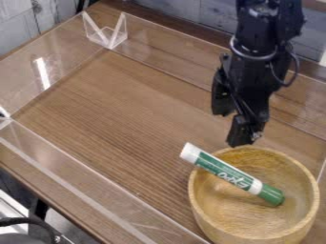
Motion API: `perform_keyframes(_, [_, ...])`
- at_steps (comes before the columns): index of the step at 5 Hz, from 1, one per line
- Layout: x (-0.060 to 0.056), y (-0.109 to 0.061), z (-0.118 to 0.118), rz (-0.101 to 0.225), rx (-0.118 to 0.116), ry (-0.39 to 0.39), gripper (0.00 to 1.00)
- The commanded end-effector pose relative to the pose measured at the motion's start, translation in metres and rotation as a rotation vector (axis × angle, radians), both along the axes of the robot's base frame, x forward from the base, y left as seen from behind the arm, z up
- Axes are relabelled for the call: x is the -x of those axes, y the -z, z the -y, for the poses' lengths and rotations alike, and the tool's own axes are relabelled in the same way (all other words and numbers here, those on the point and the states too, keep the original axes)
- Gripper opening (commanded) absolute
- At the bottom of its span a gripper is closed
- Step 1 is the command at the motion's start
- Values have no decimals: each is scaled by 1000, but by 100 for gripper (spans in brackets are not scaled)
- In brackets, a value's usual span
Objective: Put the blue object in the brown bowl
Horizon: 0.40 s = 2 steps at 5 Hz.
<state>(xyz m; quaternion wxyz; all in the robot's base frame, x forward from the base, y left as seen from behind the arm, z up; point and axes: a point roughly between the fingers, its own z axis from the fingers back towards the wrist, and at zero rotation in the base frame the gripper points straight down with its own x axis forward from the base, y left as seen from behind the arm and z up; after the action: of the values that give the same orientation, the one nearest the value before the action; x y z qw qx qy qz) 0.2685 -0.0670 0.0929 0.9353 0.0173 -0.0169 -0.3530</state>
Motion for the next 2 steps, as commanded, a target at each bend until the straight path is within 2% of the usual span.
perform_keyframes(1, [-12, -19, -5, 72, 15, -5, 100])
perform_keyframes(2, [-14, -18, -6, 76, 19, -16, 100])
